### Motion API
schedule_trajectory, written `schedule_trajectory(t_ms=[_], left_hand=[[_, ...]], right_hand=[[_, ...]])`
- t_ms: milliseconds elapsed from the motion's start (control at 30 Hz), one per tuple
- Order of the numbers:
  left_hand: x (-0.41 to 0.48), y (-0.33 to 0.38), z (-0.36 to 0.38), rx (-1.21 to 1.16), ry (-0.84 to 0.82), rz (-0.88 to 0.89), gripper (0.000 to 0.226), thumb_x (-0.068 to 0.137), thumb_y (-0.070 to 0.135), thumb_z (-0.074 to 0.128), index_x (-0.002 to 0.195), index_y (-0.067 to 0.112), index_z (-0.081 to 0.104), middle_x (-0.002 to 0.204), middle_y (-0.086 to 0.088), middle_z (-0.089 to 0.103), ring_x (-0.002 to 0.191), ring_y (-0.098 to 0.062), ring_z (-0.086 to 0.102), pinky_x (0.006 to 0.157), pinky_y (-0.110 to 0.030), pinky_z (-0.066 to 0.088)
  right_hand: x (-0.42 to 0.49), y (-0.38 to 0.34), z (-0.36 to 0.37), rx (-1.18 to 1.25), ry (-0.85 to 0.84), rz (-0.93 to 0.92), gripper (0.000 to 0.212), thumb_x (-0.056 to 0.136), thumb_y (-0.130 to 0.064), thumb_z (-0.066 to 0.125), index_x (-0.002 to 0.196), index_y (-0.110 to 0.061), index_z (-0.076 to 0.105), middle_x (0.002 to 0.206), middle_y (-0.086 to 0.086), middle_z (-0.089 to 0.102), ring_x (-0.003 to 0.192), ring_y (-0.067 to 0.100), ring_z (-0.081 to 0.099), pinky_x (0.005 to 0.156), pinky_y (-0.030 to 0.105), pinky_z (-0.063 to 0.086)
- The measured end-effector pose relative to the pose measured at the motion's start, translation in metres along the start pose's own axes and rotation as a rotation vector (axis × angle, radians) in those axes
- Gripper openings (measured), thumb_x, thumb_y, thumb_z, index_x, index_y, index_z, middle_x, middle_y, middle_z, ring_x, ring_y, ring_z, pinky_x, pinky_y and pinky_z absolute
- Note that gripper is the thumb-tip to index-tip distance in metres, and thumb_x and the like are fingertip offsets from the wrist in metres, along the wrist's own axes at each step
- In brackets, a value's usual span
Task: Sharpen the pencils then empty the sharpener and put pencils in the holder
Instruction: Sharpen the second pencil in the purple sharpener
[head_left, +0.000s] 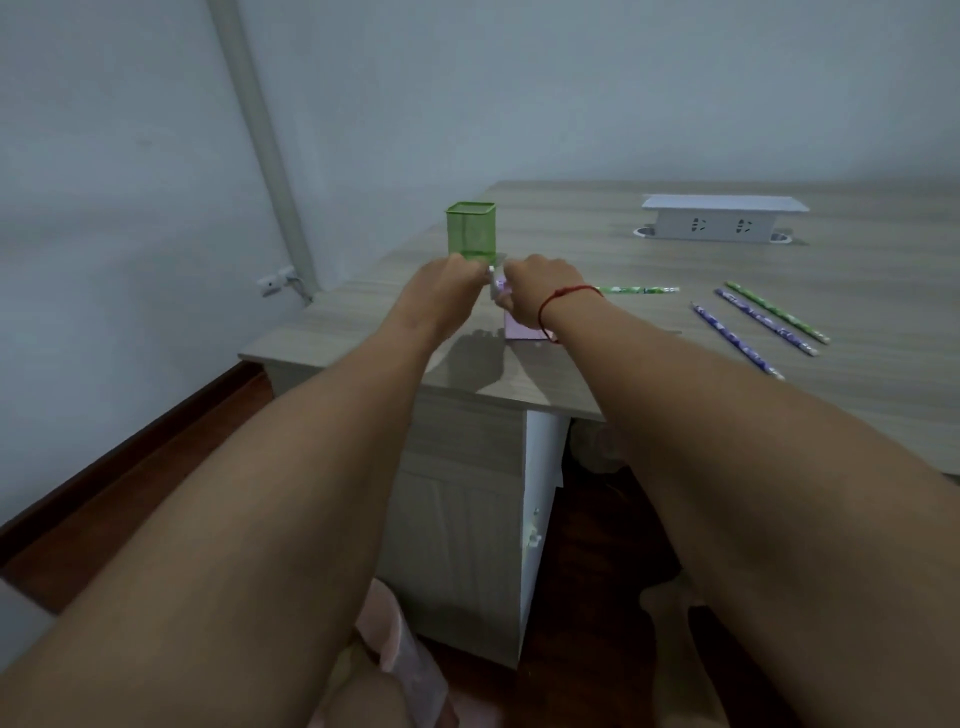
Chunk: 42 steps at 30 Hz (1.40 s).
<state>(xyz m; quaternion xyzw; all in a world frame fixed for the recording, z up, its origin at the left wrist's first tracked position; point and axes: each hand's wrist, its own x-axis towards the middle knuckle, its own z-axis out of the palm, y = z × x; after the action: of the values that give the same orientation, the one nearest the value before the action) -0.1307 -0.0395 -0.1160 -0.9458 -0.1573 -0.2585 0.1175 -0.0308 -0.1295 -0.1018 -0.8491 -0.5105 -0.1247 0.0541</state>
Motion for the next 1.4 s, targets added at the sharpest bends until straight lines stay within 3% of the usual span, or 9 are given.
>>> schedule_trajectory(t_ms=[200,567,700,833,1000,1167,1400], left_hand=[[-0.024,0.007,-0.002,0.052,-0.057,-0.085,0.026,0.098,0.007,0.041,0.116,0.006,0.059,0.096,-0.025,0.064,0.088,-0.043,0.061,0.064,-0.037,0.033],[-0.030,-0.006,0.024,0.065,-0.217,-0.041,0.023,0.096,0.011,0.043,0.098,0.000,0.062,0.096,-0.020,0.066,0.087,-0.036,0.062,0.069,-0.038,0.043],[-0.020,-0.013,0.037,0.016,-0.299,-0.043,0.030,0.099,0.018,0.039,0.096,0.000,0.063,0.101,-0.019,0.066,0.090,-0.034,0.061,0.075,-0.038,0.043],[-0.006,-0.024,0.039,-0.028,-0.409,-0.022,0.033,0.100,0.022,0.037,0.104,0.003,0.064,0.106,-0.019,0.064,0.090,-0.033,0.061,0.071,-0.035,0.040],[0.006,-0.030,0.036,0.041,-0.409,-0.026,0.029,0.097,0.021,0.044,0.107,0.003,0.064,0.103,-0.023,0.065,0.093,-0.037,0.062,0.078,-0.040,0.047],[0.018,-0.029,0.034,0.175,-0.372,-0.029,0.021,0.091,0.005,0.049,0.106,0.005,0.064,0.107,-0.018,0.066,0.100,-0.038,0.063,0.076,-0.041,0.048],[0.039,-0.032,0.010,0.182,-0.169,0.043,0.025,0.093,0.007,0.044,0.109,0.008,0.062,0.105,-0.020,0.064,0.097,-0.040,0.062,0.072,-0.042,0.049]], right_hand=[[0.001,-0.015,0.004,0.006,0.041,0.030,0.041,0.102,-0.030,0.037,0.129,-0.005,0.052,0.130,0.019,0.054,0.118,0.037,0.054,0.094,0.037,0.043],[0.002,-0.018,0.010,0.033,0.120,-0.027,0.039,0.101,-0.027,0.035,0.129,-0.004,0.052,0.130,0.018,0.055,0.121,0.034,0.053,0.100,0.039,0.039],[-0.001,-0.012,0.015,0.023,0.131,-0.069,0.040,0.101,-0.028,0.035,0.128,-0.004,0.052,0.131,0.018,0.054,0.120,0.035,0.053,0.099,0.039,0.039],[-0.002,-0.009,0.019,0.020,0.131,-0.064,0.041,0.101,-0.030,0.033,0.130,-0.006,0.049,0.133,0.016,0.052,0.120,0.034,0.053,0.097,0.038,0.041],[0.004,-0.010,0.019,0.046,0.097,-0.061,0.040,0.099,-0.030,0.037,0.129,-0.006,0.049,0.133,0.016,0.052,0.120,0.034,0.053,0.097,0.039,0.041],[0.003,-0.010,0.024,0.045,0.081,-0.058,0.039,0.099,-0.030,0.039,0.130,-0.008,0.049,0.133,0.015,0.052,0.121,0.034,0.052,0.099,0.040,0.040],[0.011,-0.006,0.016,0.037,0.068,0.003,0.037,0.100,-0.028,0.039,0.130,-0.010,0.050,0.135,0.014,0.051,0.124,0.034,0.050,0.101,0.039,0.038]])
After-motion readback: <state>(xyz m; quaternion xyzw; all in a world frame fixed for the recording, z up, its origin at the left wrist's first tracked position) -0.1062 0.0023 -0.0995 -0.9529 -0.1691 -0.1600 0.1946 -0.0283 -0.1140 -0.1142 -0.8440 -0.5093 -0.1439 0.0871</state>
